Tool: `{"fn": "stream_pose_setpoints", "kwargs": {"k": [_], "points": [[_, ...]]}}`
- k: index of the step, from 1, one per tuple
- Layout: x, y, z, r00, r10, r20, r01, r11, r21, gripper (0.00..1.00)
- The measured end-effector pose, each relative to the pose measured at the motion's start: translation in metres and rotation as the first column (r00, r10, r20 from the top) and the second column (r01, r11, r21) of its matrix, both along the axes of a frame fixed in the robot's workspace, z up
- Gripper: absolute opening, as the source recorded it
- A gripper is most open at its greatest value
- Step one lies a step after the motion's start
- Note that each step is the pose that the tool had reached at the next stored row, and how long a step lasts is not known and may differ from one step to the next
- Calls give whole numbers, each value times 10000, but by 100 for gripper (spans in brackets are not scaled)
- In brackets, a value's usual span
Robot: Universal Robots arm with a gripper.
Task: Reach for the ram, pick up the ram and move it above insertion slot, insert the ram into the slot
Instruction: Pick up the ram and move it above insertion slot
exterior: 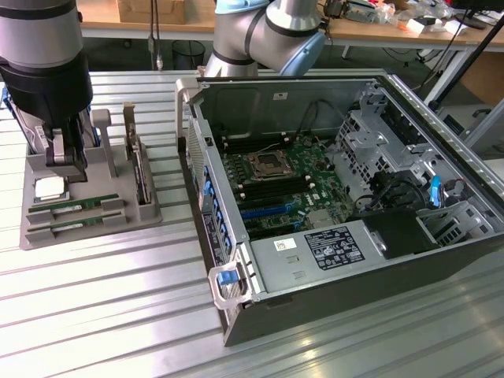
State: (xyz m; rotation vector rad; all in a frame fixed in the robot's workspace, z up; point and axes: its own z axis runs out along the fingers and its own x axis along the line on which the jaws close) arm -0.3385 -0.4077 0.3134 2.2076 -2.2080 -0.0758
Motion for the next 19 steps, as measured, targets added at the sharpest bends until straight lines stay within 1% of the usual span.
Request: {"fn": "stream_pose_setpoints", "kwargs": {"k": [10,14,18,19], "points": [[86,0,-111,10000,28,-5,-28,10000,-6,30],[146,1,-173,10000,38,-6,-38,10000,-17,30],[146,0,-214,10000,40,-5,-40,10000,-19,30],[127,-1,-233,10000,41,-7,-41,10000,-20,30]]}}
